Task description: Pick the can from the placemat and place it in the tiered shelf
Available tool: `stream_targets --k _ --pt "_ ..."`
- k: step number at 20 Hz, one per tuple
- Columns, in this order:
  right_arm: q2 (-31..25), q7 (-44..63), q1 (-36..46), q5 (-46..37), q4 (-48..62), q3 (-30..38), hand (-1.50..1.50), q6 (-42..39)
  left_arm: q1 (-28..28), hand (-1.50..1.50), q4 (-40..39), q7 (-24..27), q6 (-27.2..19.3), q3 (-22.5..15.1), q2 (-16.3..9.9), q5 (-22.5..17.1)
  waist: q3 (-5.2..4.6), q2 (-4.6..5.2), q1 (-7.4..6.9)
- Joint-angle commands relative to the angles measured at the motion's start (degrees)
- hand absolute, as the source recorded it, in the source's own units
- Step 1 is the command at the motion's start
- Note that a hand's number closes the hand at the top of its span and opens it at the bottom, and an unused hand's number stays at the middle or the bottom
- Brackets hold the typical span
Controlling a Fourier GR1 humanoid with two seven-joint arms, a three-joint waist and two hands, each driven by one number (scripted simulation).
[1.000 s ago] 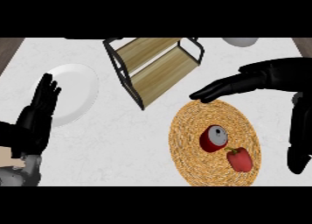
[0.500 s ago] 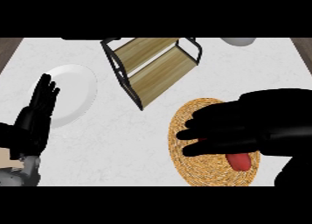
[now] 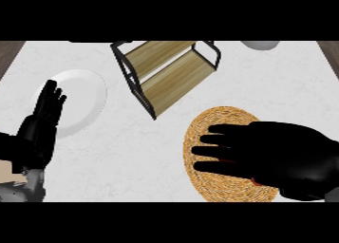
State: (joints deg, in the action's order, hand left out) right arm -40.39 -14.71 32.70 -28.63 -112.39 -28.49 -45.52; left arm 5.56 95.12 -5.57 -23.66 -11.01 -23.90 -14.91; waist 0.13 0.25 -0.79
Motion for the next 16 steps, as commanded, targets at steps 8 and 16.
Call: stream_targets --k 8,16 --pt "1.6 -14.7 -4.9 -19.5 13.5 -4.0 -1.50 14.3 4.5 0.00 -1.9 -4.1 2.0 4.5 0.5 1.8 -0.11 -0.16 0.68" --pt "7.7 -19.5 -5.1 -27.7 20.4 -3.0 -1.50 15.6 -0.5 0.00 0.4 -1.5 5.6 4.7 3.5 4.4 -0.13 -0.26 0.58"
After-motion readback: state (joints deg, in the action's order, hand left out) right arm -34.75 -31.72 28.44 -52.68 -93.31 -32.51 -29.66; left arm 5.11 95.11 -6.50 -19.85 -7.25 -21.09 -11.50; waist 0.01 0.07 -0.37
